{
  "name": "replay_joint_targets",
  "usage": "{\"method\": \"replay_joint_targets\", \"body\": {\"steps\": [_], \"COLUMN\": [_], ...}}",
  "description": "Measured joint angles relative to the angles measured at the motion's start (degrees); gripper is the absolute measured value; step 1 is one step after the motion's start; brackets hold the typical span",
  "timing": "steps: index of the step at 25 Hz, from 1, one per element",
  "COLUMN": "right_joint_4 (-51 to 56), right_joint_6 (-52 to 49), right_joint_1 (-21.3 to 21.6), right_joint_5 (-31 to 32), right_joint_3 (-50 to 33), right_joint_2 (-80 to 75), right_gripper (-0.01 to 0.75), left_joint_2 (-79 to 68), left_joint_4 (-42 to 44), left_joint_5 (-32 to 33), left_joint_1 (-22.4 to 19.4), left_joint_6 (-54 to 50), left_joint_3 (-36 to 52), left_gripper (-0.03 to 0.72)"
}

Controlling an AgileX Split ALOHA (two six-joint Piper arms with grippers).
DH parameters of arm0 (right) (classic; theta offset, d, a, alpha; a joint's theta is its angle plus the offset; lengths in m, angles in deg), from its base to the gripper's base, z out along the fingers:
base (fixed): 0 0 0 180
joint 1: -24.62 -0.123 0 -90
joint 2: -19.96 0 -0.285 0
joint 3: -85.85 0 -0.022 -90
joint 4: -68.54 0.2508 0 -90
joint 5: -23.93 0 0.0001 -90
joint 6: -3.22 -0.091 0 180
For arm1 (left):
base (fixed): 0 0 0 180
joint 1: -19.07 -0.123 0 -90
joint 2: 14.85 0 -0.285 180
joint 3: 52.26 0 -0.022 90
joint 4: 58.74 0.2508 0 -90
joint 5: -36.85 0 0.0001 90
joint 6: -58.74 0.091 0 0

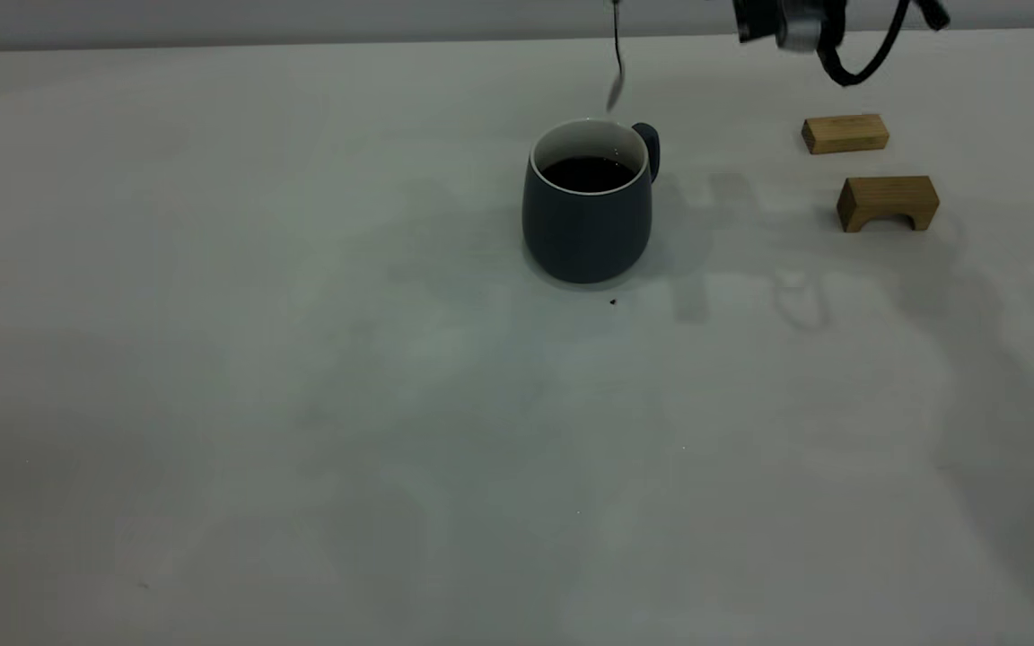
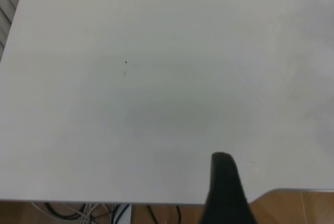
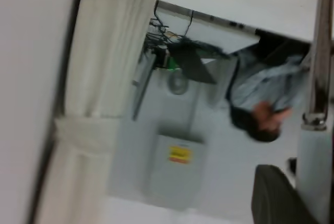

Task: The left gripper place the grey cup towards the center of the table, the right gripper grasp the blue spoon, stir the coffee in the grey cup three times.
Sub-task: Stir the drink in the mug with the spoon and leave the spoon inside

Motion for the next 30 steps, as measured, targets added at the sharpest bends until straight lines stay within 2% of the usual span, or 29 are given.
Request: {"method": "replay_joint_targets", "body": {"steps": [2, 5, 17, 23, 30], "right_joint_4": [0.43, 2.93, 3.34, 6.23, 13.11], "right_joint_6": [-5.81, -8.80, -6.81, -6.16, -6.16], "right_joint_1": [0.00, 0.00, -0.07, -2.22, -4.68], "right_joint_5": [0.12, 0.38, -0.45, -0.63, -0.65], "right_joint_3": [0.00, 0.00, 0.12, 0.77, 5.95], "right_joint_2": [-0.40, -2.53, -11.57, -13.07, -16.65], "right_gripper": [0.118, 0.118, 0.118, 0.118, 0.118], "left_joint_2": [0.00, 0.00, 0.00, 0.00, 0.00], "left_joint_4": [0.00, 0.00, 0.00, 0.00, 0.00], "left_joint_5": [0.00, 0.00, 0.00, 0.00, 0.00], "left_joint_1": [0.00, 0.00, 0.00, 0.00, 0.00], "left_joint_6": [0.00, 0.00, -0.05, -0.05, -0.05], "left_joint_3": [0.00, 0.00, 0.00, 0.00, 0.00], "left_gripper": [0.585, 0.585, 0.585, 0.585, 0.585]}}
